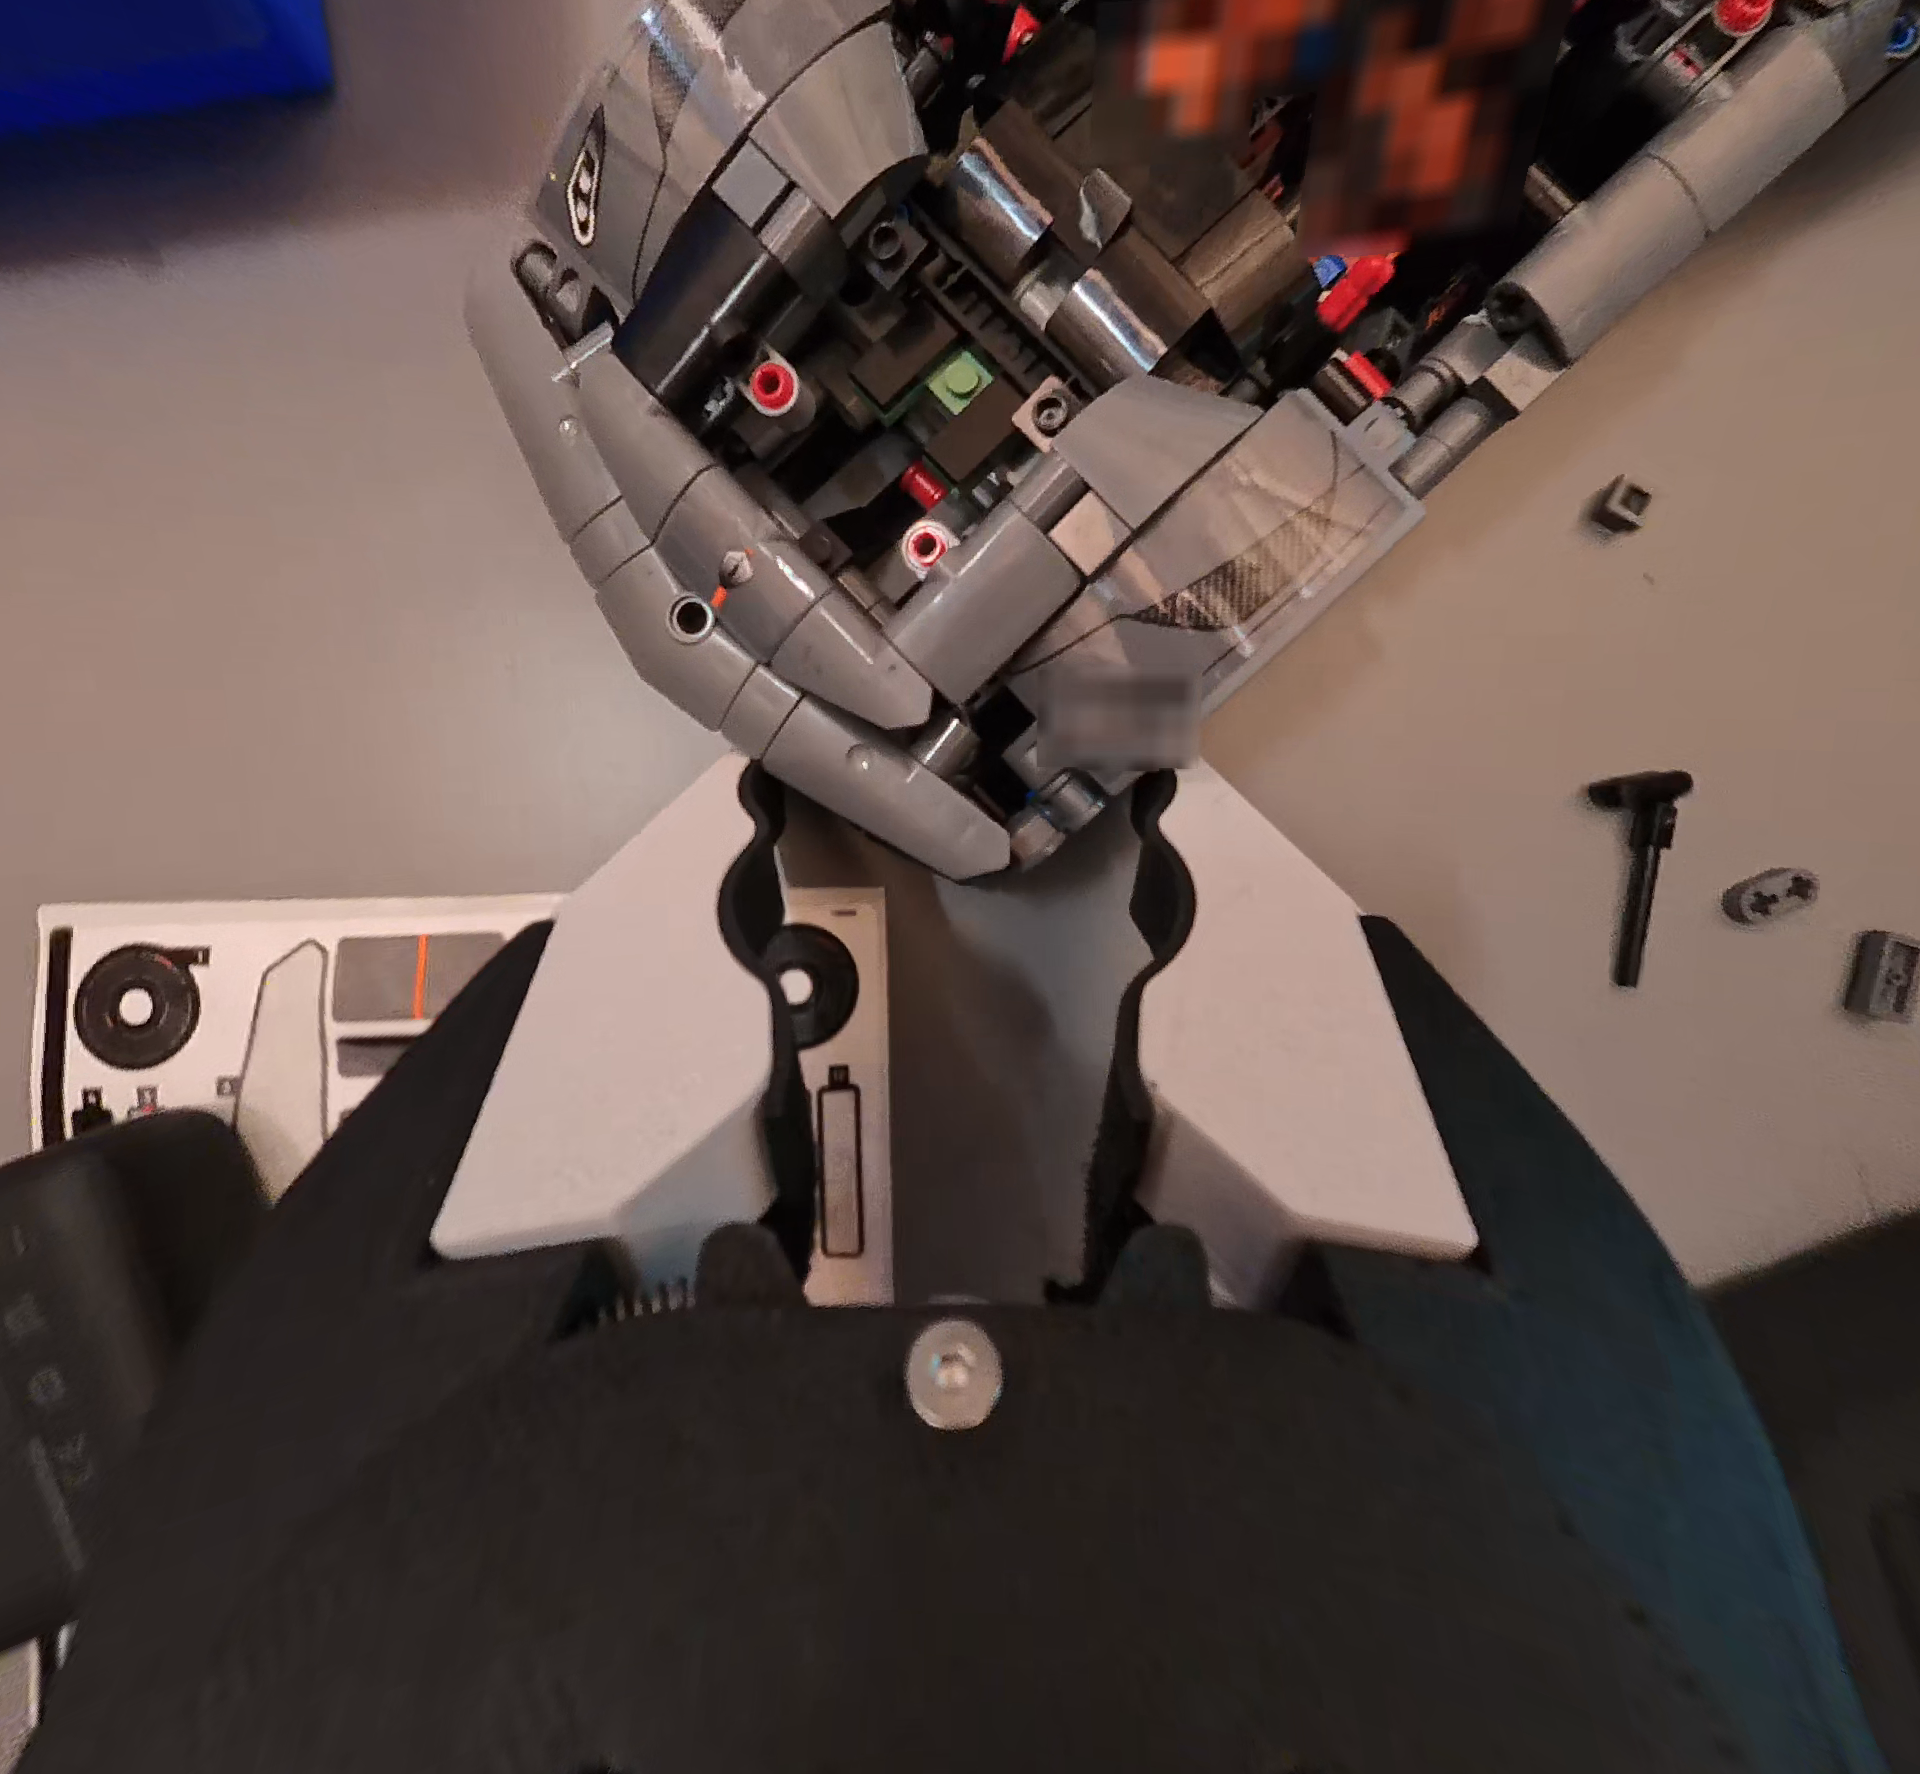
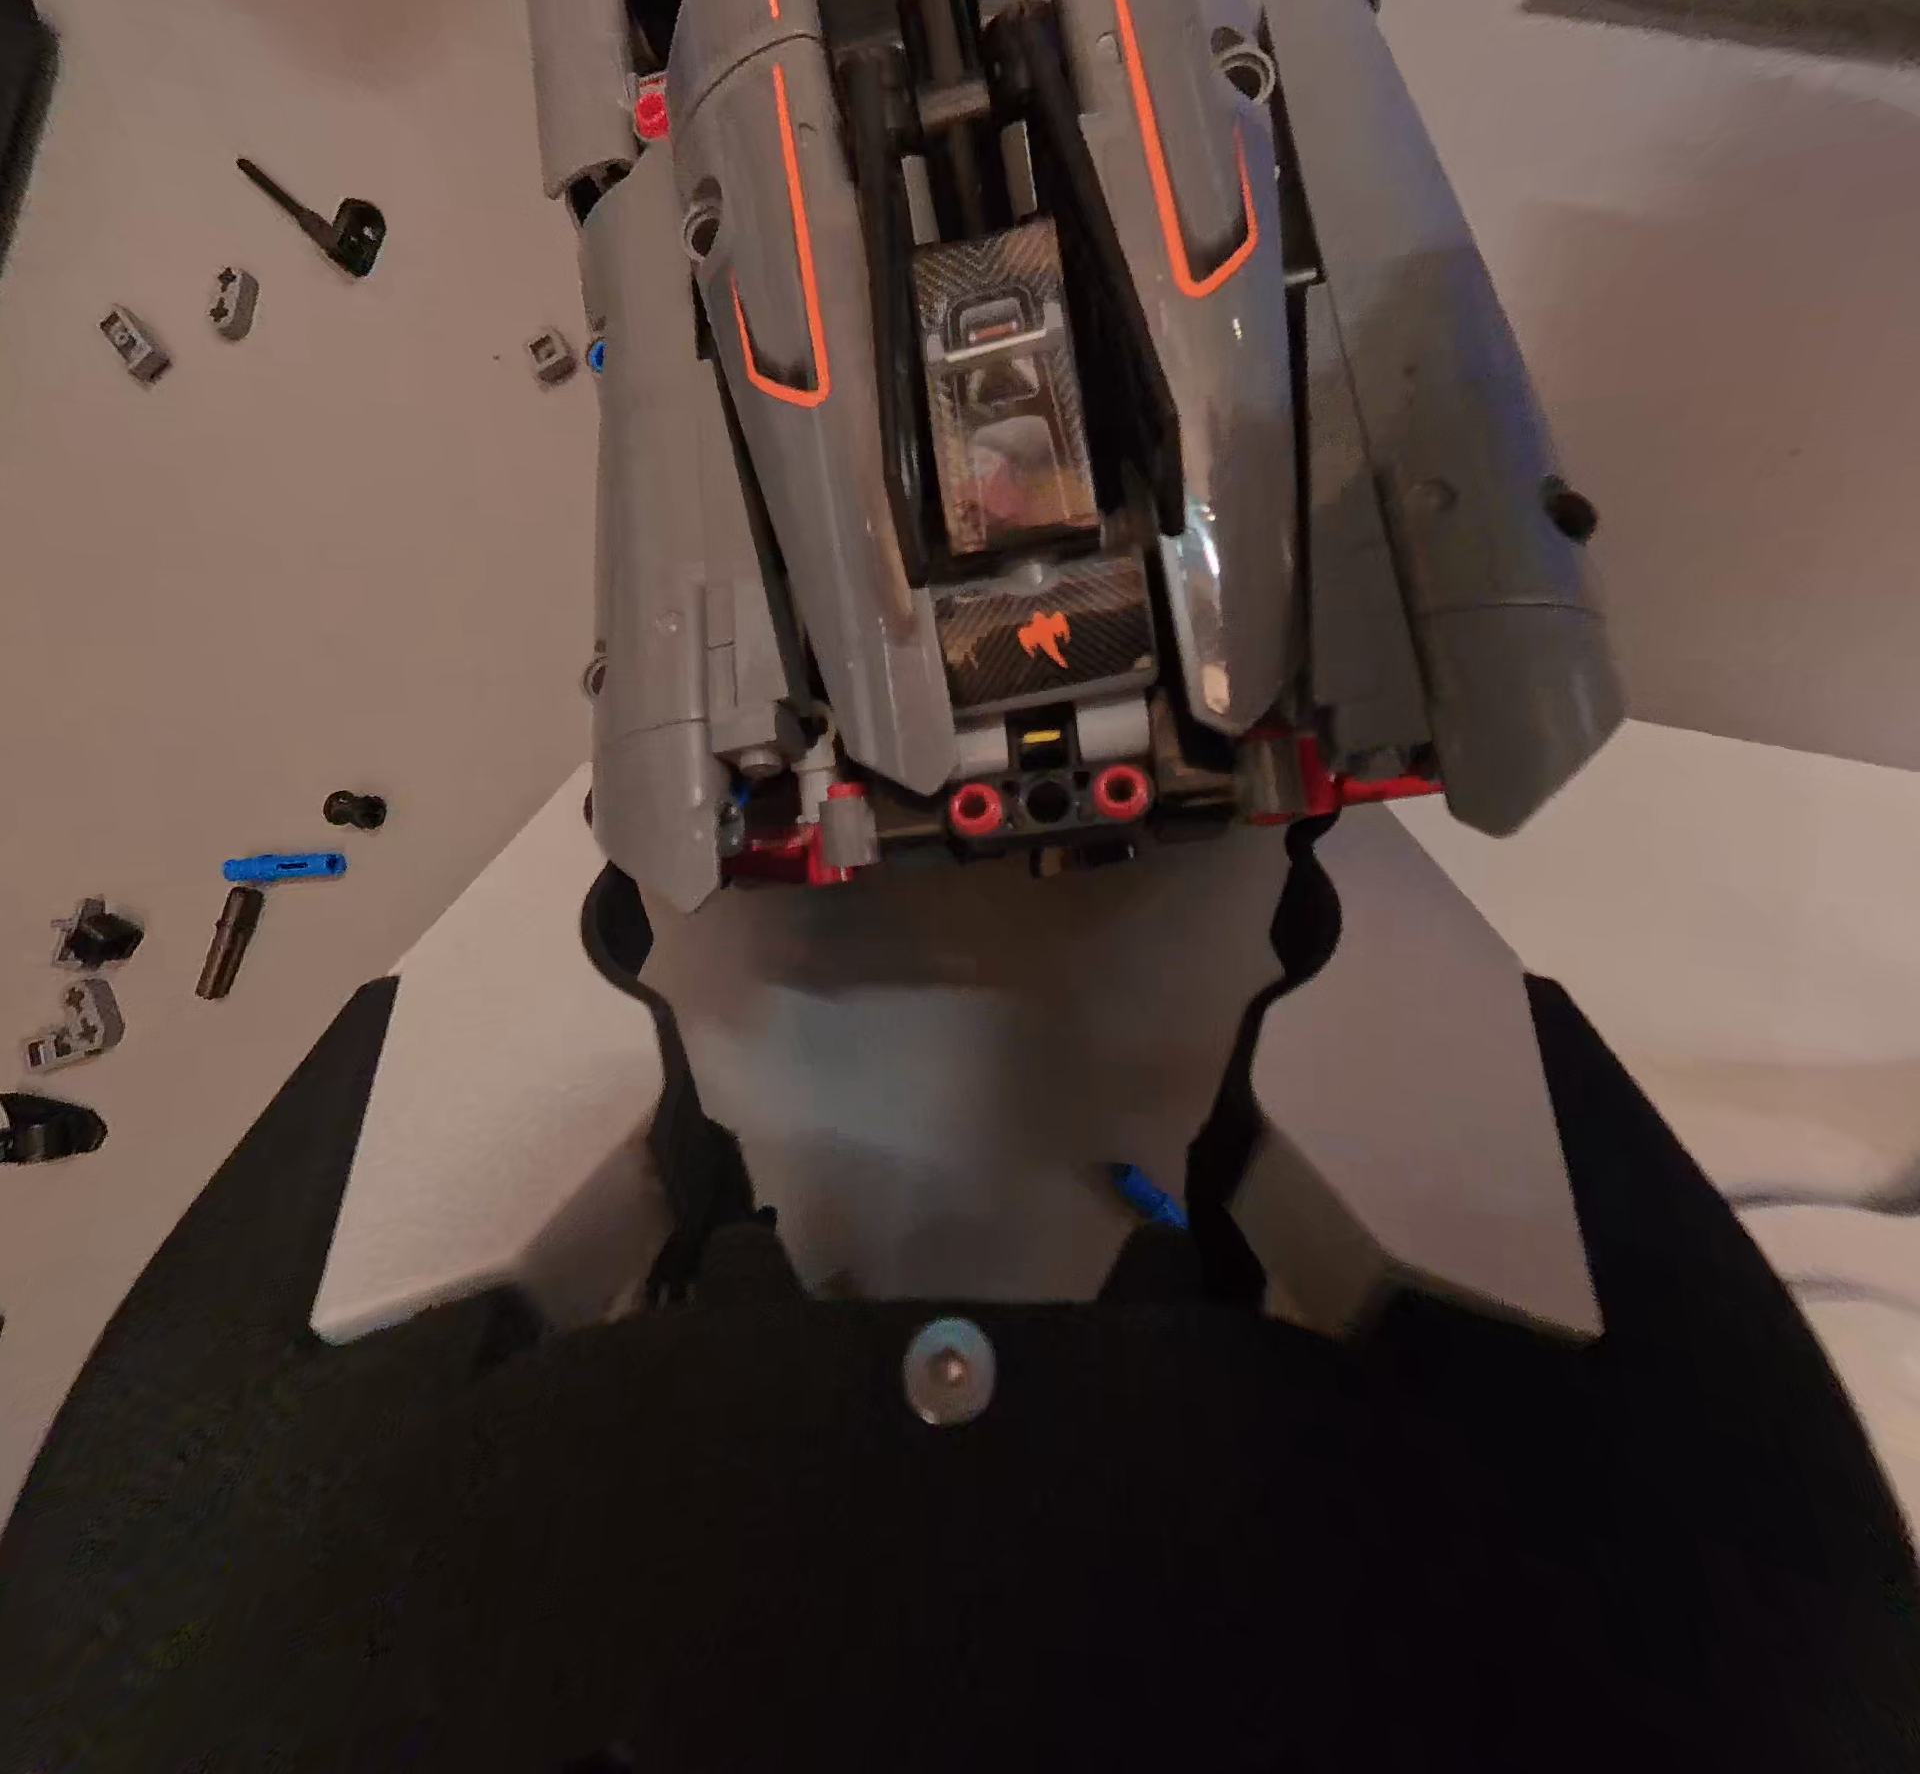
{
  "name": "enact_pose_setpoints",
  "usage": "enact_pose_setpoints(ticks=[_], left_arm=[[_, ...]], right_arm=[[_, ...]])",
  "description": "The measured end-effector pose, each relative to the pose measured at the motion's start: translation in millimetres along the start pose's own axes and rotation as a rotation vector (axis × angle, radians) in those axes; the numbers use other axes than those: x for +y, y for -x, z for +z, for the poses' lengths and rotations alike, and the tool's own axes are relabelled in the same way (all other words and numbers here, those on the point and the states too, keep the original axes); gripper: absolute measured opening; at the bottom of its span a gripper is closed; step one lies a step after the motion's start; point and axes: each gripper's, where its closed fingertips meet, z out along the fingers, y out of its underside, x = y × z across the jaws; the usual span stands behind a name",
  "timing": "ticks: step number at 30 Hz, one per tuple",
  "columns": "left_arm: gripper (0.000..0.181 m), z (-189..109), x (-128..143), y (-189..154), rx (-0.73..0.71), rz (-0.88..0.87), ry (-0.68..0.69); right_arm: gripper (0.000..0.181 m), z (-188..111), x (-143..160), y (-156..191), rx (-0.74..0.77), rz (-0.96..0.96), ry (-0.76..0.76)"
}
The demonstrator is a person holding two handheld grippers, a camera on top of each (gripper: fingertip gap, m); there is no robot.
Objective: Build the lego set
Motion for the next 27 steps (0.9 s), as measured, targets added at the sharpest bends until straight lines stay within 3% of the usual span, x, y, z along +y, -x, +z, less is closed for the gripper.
enact_pose_setpoints(ticks=[12,22,27], left_arm=[[0.062,-16,24,2,-0.043,-0.048,0.017],[0.059,-17,23,-15,-0.012,-0.058,-0.023],[0.061,-14,17,-21,0.063,-0.082,-0.076]], right_arm=[[0.121,15,-16,5,-0.019,-0.075,0.026],[0.118,8,-2,0,-0.022,-0.099,0.073],[0.121,-7,18,-4,0.054,-0.03,0.153]])
